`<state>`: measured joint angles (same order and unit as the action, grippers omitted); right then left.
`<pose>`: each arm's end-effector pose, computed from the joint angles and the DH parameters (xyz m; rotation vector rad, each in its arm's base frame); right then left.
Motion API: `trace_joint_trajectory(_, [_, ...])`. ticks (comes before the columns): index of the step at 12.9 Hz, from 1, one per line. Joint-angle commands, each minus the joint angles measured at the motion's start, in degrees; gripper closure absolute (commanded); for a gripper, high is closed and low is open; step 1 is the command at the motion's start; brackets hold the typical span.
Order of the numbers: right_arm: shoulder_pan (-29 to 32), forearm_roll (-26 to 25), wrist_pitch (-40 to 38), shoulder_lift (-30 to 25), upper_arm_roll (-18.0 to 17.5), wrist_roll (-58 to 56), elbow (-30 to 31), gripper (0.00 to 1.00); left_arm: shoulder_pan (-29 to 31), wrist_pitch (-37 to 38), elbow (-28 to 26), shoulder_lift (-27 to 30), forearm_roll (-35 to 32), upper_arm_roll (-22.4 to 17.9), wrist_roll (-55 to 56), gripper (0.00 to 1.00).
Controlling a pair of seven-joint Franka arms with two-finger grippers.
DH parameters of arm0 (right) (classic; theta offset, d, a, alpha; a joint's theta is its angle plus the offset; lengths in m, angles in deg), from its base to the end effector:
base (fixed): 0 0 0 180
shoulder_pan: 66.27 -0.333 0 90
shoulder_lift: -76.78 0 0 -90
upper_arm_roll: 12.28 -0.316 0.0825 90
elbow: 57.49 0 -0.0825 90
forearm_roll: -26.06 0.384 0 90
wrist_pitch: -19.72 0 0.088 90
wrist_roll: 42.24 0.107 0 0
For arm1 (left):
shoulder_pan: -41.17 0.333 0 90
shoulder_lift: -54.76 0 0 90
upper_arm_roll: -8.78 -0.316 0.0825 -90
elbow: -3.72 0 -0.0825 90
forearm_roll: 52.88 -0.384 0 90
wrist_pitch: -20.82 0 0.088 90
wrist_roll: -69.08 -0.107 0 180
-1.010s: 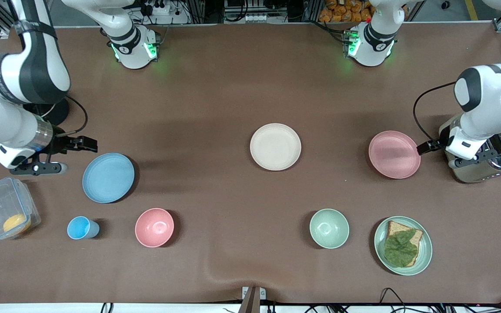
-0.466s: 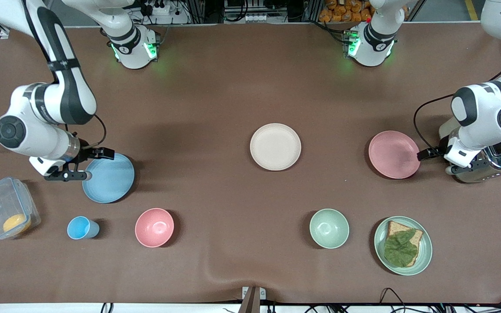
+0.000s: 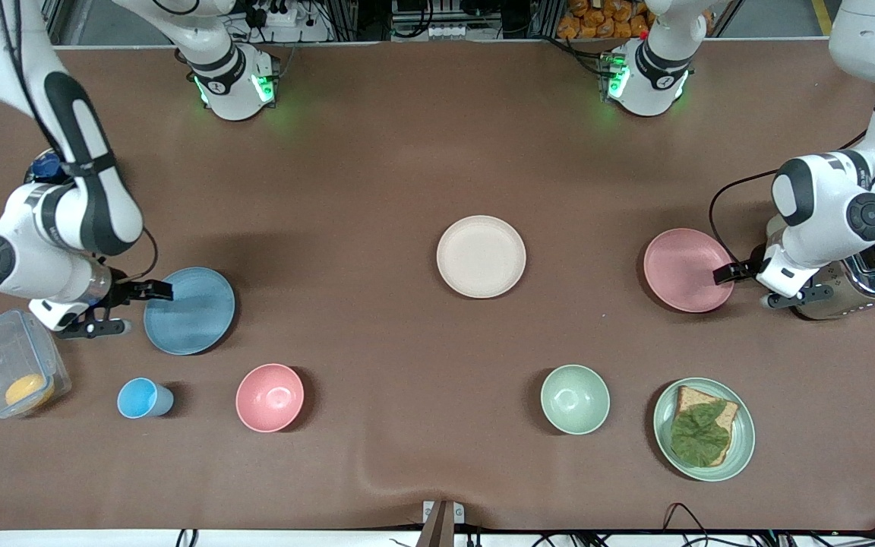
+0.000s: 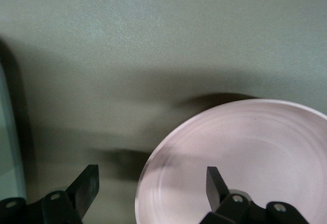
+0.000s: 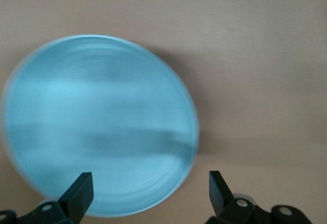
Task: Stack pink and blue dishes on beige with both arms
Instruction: 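Reach the right gripper to the blue plate while the left gripper reaches the pink plate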
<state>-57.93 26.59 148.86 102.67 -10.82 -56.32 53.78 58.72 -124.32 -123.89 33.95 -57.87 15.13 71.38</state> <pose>0.5973 -0.1024 0.2376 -3.1078 -0.1090 0.2145 0.5328 0.1033 0.2045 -3.1251 -0.2645 0.0851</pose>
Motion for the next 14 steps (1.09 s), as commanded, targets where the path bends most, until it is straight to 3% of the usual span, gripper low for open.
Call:
trace_joint_trajectory(1, [1.76,0.52,-0.55,7.06,-0.93,-2.34,-7.28,0.00,0.37,-1.55,0.43,-1.60,-0.46,0.32,0.07,0.15])
trace_joint_trajectory(5, [2.38,0.70,-0.47,9.97,-0.93,-2.79,-7.91,0.00,0.37,-1.64,0.61,-2.30,-0.46,0.32,0.16,0.44])
trace_joint_trajectory(6, [2.55,0.79,-0.47,10.06,-1.02,-2.79,-7.91,0.00,0.29,-1.64,0.61,-2.31,-0.46,0.32,0.16,0.55])
trace_joint_trajectory(7, [2.64,0.79,-0.47,10.06,-1.02,-2.79,-7.91,0.00,0.02,-1.64,0.70,-2.13,-0.46,0.32,0.16,0.81])
trace_joint_trajectory(8, [2.73,0.79,-0.47,10.06,-1.02,-2.79,-7.91,0.00,-0.07,-1.55,0.70,-1.87,-0.46,0.41,0.16,1.00])
trace_joint_trajectory(9, [2.82,0.79,-0.47,10.06,-1.02,-2.79,-7.91,0.00,0.02,-1.55,0.78,-1.61,-0.46,0.41,0.16,1.00])
trace_joint_trajectory(11, [2.91,1.92,-0.47,10.41,-1.02,-2.97,-7.82,0.95,0.54,-1.38,0.70,0.58,-0.38,0.85,0.07,1.00])
trace_joint_trajectory(12, [2.91,3.15,-0.47,10.41,-1.02,-4.01,-7.82,1.00,0.55,-0.94,0.70,2.42,-0.38,1.29,-0.01,1.00])
trace_joint_trajectory(14, [3.08,4.73,-0.47,10.50,-0.93,-7.18,-7.82,1.00,0.55,2.99,0.87,7.16,-0.29,2.77,-0.02,1.00])
